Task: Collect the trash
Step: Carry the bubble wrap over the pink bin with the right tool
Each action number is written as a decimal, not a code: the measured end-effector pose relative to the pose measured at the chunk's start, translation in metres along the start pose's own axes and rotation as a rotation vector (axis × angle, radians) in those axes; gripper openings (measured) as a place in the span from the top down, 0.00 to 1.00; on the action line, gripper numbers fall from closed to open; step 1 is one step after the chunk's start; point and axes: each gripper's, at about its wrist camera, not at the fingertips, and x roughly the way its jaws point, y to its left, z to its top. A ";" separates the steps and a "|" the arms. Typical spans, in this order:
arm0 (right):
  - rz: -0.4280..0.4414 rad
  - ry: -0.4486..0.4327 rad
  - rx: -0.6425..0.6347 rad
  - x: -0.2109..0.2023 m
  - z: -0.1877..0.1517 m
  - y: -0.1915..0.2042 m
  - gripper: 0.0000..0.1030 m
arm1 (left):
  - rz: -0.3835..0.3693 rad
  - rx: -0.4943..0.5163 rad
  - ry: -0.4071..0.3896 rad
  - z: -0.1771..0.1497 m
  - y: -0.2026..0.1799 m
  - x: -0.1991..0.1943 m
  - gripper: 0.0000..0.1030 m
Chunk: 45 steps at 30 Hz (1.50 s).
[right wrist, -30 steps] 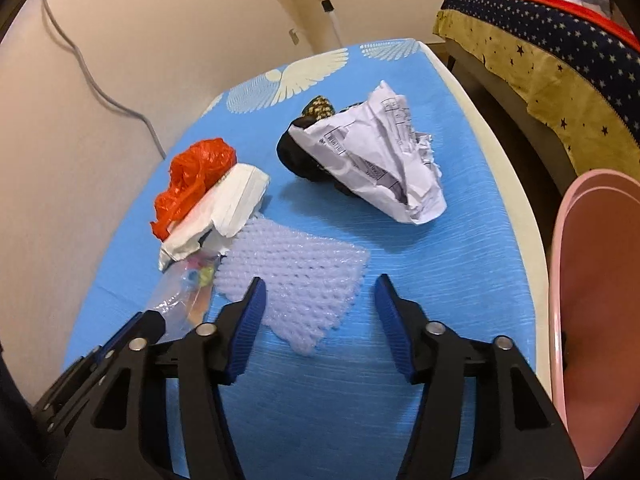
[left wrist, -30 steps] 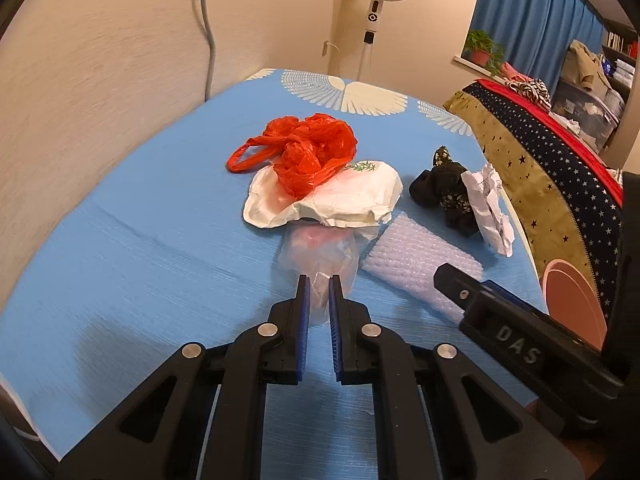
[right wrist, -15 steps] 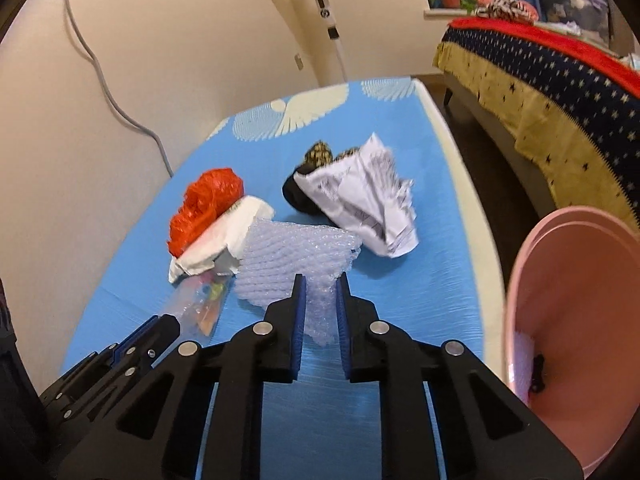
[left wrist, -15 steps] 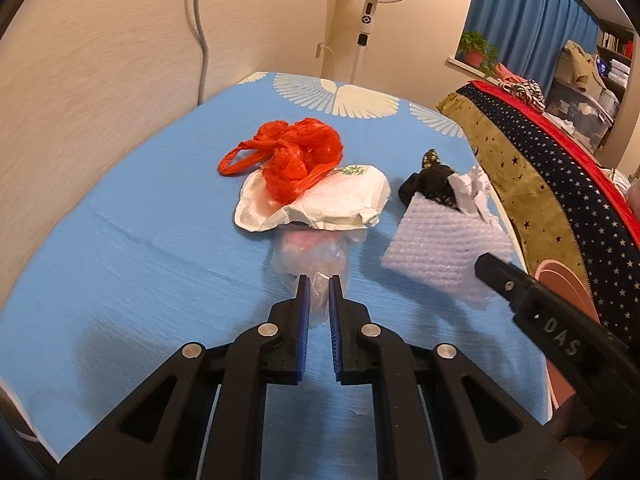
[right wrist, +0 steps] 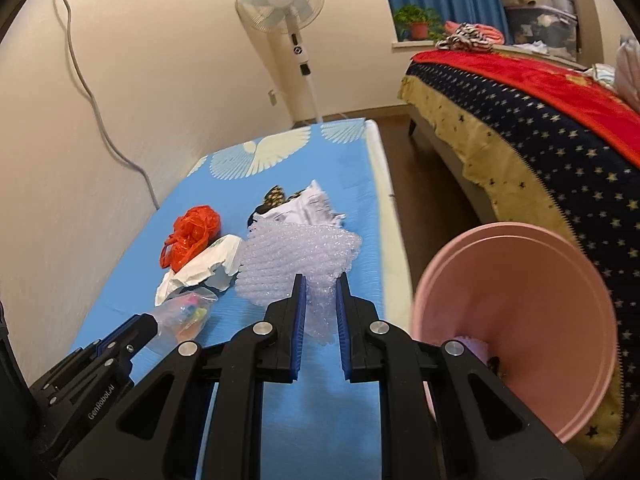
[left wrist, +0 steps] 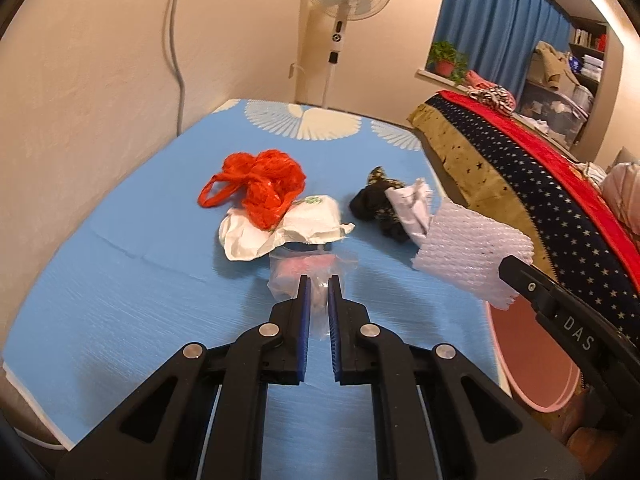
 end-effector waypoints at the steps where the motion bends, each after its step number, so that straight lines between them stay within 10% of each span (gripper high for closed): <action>1: -0.005 -0.007 0.002 -0.004 0.000 -0.003 0.85 | -0.008 0.006 -0.006 0.000 -0.002 -0.004 0.92; 45: -0.062 -0.188 0.120 -0.099 0.011 -0.051 0.85 | -0.231 0.119 -0.213 0.043 -0.048 -0.096 0.96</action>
